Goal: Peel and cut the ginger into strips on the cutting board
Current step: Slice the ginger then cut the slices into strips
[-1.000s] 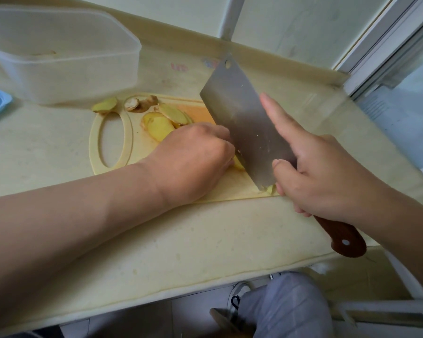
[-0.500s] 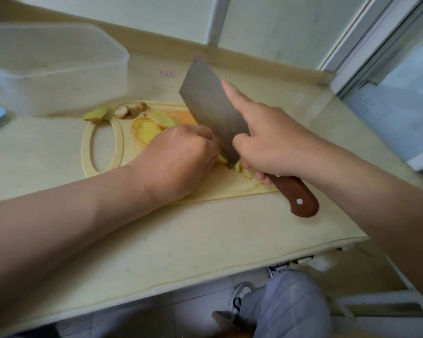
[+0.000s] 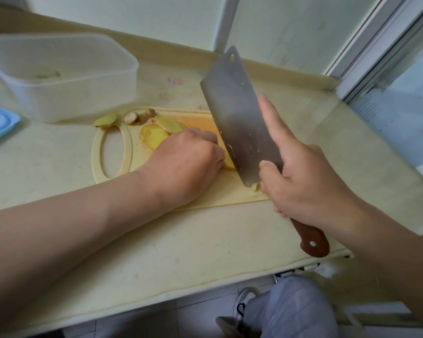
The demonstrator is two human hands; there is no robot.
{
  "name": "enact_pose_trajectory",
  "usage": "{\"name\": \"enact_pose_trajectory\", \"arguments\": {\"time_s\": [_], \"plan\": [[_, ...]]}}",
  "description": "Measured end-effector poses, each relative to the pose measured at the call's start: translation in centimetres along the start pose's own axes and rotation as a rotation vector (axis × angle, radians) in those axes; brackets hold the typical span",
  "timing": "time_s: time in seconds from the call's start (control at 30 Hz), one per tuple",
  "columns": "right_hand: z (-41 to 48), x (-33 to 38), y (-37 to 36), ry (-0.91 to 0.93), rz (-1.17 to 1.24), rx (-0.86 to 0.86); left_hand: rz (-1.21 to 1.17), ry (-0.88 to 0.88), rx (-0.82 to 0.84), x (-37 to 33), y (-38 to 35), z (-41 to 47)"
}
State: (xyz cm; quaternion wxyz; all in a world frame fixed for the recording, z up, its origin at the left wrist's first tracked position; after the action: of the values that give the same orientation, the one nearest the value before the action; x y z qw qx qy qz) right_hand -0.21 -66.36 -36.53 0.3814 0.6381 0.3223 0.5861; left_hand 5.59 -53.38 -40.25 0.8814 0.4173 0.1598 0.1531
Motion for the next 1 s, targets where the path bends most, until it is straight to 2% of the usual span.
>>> {"name": "enact_pose_trajectory", "arguments": {"time_s": [0.2,0.5,0.83,1.0], "plan": [[0.2,0.1,0.2,-0.022,-0.107,0.062,0.017,0.004,0.009,0.0,0.1,0.1],[3.6,2.3,-0.3,-0.099,-0.219,0.248,-0.014,0.026,0.023,0.0,0.1,0.2],[4.9,2.2,-1.2,-0.156,-0.036,0.188,-0.033,0.052,0.023,0.3,0.2,0.1],[4.1,1.8,-1.1,-0.108,0.045,0.048,-0.055,0.081,0.028,0.4,0.3,0.0]]}}
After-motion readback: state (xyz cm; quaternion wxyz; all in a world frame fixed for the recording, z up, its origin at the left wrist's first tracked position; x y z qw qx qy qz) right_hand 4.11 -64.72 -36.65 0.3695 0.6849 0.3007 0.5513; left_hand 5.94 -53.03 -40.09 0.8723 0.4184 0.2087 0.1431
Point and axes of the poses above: each hand's wrist, its own z-axis towards the middle knuckle, its own y-axis out of the back of the hand, x = y × z, the point moved 7 cm from there along z, towards the middle knuckle, and after that the axes turned 10 degrees about -y, right-handed, at the moved point
